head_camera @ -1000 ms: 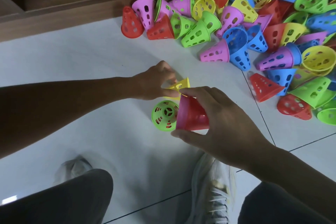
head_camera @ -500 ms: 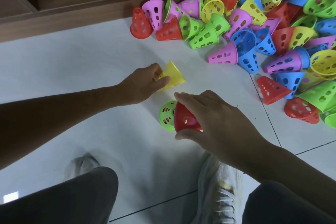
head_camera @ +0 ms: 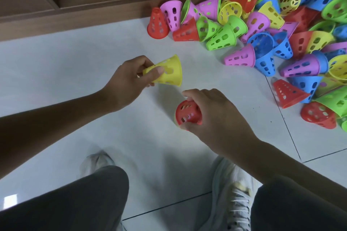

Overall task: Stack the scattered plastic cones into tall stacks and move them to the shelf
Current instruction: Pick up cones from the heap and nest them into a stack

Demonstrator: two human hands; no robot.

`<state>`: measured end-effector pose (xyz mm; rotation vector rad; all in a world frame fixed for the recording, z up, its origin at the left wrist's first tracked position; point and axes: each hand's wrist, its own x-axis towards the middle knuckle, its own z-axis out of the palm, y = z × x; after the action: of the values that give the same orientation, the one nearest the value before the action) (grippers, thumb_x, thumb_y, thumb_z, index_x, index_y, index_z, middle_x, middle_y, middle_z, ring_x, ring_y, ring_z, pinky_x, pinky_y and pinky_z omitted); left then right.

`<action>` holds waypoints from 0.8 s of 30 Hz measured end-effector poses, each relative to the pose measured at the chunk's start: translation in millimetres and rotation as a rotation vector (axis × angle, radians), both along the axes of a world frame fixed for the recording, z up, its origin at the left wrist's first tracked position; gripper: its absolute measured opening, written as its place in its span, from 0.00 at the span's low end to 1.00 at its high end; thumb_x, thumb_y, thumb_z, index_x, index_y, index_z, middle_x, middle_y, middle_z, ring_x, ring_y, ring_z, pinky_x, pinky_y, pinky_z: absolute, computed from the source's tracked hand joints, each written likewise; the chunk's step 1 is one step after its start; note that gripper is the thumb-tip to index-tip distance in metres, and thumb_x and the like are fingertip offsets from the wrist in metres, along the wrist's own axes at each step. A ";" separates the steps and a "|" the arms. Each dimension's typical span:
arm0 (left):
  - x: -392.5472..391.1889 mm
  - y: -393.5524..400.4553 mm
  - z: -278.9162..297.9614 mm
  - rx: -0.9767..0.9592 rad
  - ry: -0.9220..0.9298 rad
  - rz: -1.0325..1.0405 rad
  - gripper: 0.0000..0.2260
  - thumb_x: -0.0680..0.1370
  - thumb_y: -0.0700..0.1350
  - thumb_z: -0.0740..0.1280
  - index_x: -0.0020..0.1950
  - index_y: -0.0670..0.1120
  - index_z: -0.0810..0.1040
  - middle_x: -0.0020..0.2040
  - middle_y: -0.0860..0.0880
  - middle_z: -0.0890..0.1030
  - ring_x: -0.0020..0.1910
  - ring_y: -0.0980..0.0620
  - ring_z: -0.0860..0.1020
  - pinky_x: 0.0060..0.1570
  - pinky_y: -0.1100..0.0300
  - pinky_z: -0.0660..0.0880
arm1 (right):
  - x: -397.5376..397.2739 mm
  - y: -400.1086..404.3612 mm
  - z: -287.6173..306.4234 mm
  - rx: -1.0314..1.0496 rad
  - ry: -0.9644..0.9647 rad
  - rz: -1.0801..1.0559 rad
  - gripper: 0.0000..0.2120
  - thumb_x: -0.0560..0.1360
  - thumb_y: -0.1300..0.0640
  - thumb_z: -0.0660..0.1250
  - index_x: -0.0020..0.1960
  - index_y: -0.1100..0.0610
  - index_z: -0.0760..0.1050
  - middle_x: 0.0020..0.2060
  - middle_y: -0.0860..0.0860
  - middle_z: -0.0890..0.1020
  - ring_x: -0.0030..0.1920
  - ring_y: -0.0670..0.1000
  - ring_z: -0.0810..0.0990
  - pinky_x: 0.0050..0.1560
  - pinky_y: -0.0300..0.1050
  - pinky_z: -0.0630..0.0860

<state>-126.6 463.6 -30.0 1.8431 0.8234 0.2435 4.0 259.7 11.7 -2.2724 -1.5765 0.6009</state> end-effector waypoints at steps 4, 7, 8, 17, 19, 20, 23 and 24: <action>-12.1 -7.2 10.1 0.015 -0.059 0.030 0.20 0.74 0.62 0.68 0.46 0.44 0.77 0.39 0.47 0.82 0.41 0.44 0.81 0.47 0.50 0.77 | -5.8 -5.2 -16.3 0.048 0.074 -0.058 0.31 0.70 0.50 0.76 0.70 0.51 0.70 0.55 0.47 0.80 0.58 0.48 0.71 0.57 0.40 0.70; -14.3 -13.3 21.3 -0.051 -0.121 0.018 0.19 0.73 0.58 0.70 0.46 0.42 0.78 0.40 0.45 0.81 0.41 0.43 0.79 0.48 0.46 0.77 | -5.0 -9.3 -15.8 0.052 0.149 -0.080 0.34 0.71 0.46 0.75 0.73 0.49 0.65 0.61 0.46 0.77 0.65 0.45 0.68 0.61 0.41 0.72; -14.2 -16.1 24.8 -0.063 -0.138 0.002 0.18 0.73 0.56 0.71 0.46 0.41 0.78 0.40 0.46 0.81 0.41 0.45 0.79 0.49 0.46 0.77 | -4.1 -12.3 -15.5 0.050 0.148 -0.072 0.35 0.71 0.45 0.74 0.74 0.49 0.64 0.63 0.46 0.76 0.67 0.45 0.67 0.63 0.41 0.71; -7.6 -44.2 42.9 -0.014 -0.131 -0.206 0.15 0.73 0.55 0.75 0.51 0.46 0.81 0.45 0.49 0.84 0.46 0.47 0.81 0.50 0.48 0.79 | 16.8 -51.2 -11.9 -0.102 0.091 -0.108 0.40 0.71 0.31 0.63 0.77 0.42 0.54 0.75 0.42 0.62 0.74 0.44 0.62 0.68 0.45 0.65; -4.6 -48.2 43.8 0.016 -0.122 -0.242 0.14 0.73 0.52 0.76 0.53 0.46 0.81 0.46 0.49 0.84 0.46 0.47 0.81 0.49 0.48 0.79 | 22.3 -57.7 -8.1 -0.110 0.118 -0.145 0.40 0.70 0.31 0.64 0.77 0.41 0.56 0.75 0.41 0.63 0.73 0.44 0.64 0.69 0.46 0.66; -2.9 -50.3 43.8 0.031 -0.122 -0.258 0.14 0.73 0.52 0.77 0.53 0.46 0.81 0.47 0.50 0.84 0.46 0.47 0.81 0.49 0.48 0.79 | 25.2 -60.9 -7.2 -0.103 0.132 -0.165 0.39 0.69 0.32 0.64 0.77 0.41 0.57 0.74 0.41 0.64 0.72 0.45 0.66 0.69 0.47 0.66; 2.8 -56.8 43.0 0.029 -0.111 -0.289 0.16 0.71 0.51 0.79 0.54 0.47 0.81 0.48 0.50 0.83 0.47 0.48 0.81 0.48 0.50 0.79 | 35.0 -68.4 -10.2 -0.061 0.166 -0.237 0.35 0.71 0.34 0.63 0.75 0.43 0.62 0.70 0.40 0.68 0.68 0.46 0.70 0.67 0.49 0.71; 4.9 -58.3 41.4 0.039 -0.095 -0.310 0.17 0.70 0.52 0.79 0.54 0.48 0.81 0.48 0.51 0.83 0.48 0.48 0.80 0.48 0.50 0.79 | 39.4 -70.5 -13.5 -0.046 0.176 -0.266 0.33 0.73 0.35 0.63 0.75 0.43 0.63 0.68 0.39 0.70 0.66 0.46 0.71 0.64 0.46 0.71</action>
<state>-121.7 405.3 11.4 1.9495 0.4618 0.1490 43.4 189.1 -1.8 -2.3373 -1.1664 0.7463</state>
